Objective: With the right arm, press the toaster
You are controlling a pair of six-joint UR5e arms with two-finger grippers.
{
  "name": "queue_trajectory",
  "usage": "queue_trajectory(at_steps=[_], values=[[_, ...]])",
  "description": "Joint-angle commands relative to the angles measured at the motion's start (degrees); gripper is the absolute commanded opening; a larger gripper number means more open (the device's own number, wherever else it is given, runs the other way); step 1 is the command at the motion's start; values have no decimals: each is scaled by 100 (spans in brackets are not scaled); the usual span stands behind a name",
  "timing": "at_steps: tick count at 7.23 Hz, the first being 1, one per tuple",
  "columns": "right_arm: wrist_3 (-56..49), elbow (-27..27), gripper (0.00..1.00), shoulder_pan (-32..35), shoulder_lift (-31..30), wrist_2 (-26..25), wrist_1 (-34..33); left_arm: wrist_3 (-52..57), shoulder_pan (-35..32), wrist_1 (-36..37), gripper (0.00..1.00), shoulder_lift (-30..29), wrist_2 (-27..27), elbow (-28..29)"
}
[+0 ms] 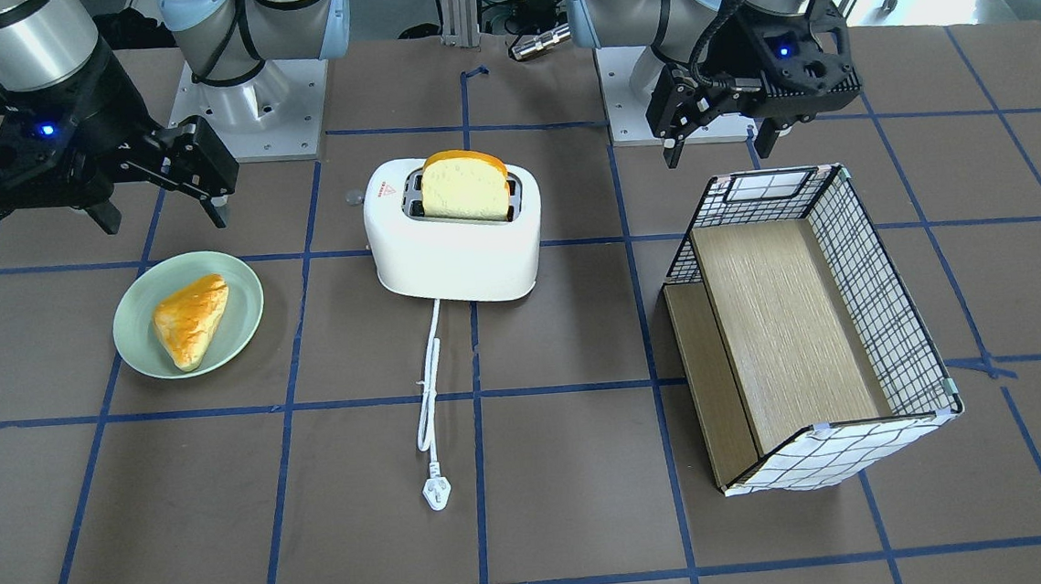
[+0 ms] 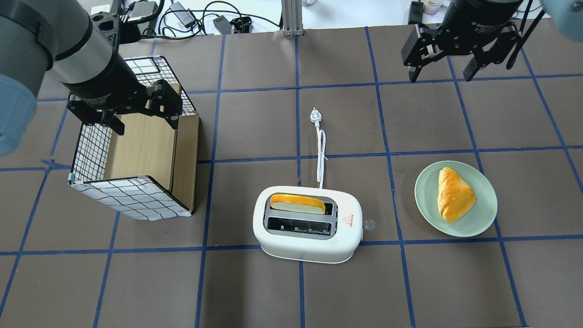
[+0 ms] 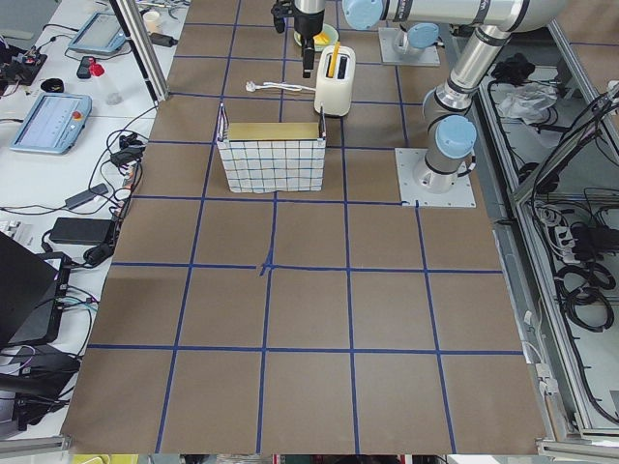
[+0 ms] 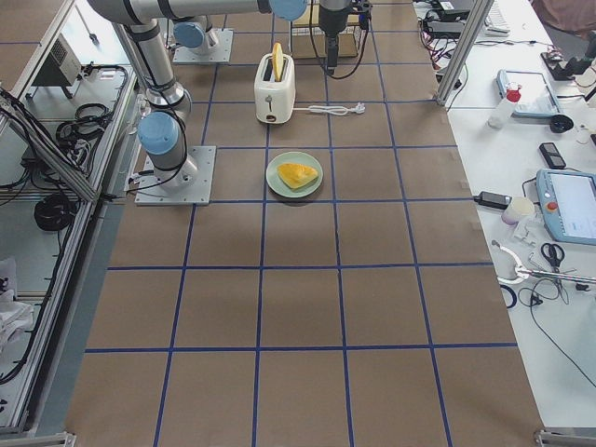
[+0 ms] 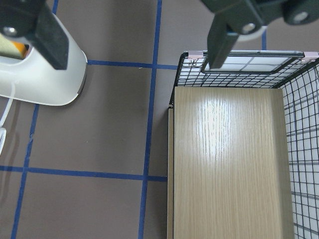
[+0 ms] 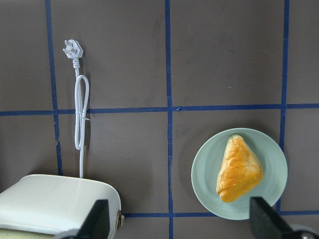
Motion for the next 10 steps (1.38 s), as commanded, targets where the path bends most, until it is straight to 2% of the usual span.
queue_trajectory(at_steps=[1,10], values=[[-23,147,100,0,-13,-16,-409,0,0,9,100,0,0,0],[3,253,100,0,-74,-61,-508,0,0,9,100,0,0,0]])
